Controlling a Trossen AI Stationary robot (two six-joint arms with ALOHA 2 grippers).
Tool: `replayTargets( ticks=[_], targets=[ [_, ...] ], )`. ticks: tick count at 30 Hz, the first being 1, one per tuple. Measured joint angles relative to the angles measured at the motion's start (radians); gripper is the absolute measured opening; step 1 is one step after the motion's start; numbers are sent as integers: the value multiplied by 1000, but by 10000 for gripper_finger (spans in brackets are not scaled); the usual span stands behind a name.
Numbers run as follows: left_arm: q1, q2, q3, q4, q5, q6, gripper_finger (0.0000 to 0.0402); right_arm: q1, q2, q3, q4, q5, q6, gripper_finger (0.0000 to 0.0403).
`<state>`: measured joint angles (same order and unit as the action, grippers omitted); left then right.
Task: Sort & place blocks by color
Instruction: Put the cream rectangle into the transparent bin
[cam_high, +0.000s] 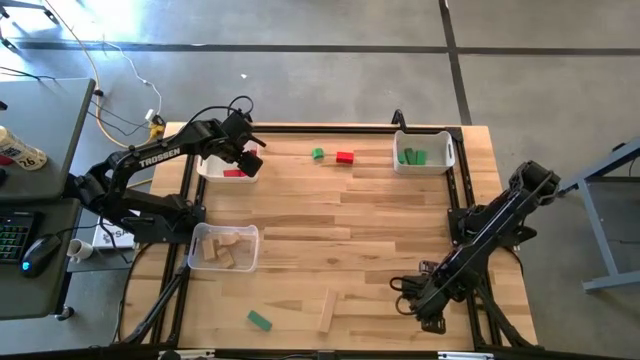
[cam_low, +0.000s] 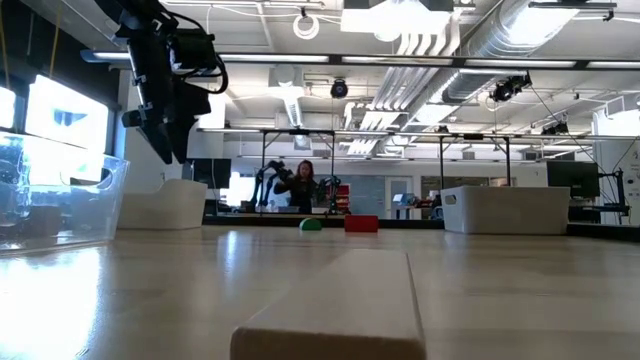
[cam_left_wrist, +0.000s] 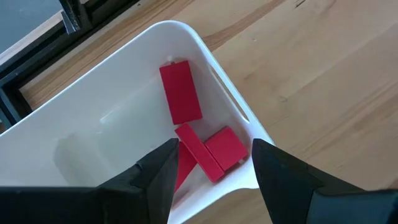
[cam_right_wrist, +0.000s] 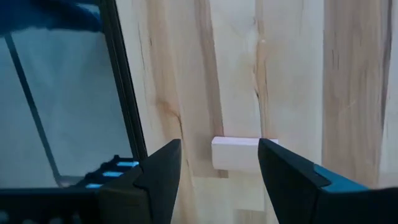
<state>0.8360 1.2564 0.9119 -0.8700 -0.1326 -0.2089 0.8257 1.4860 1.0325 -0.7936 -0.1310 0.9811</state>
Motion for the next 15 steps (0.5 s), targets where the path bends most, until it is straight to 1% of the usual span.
replayTargets(
  ticks=[9,15],
  targets=[
    [0,0,0,0,0,0,188,0,0,0,0,18,-230,200],
    [0,0,0,0,0,-1,188,0,0,0,0,34,-299,200]
  ],
)
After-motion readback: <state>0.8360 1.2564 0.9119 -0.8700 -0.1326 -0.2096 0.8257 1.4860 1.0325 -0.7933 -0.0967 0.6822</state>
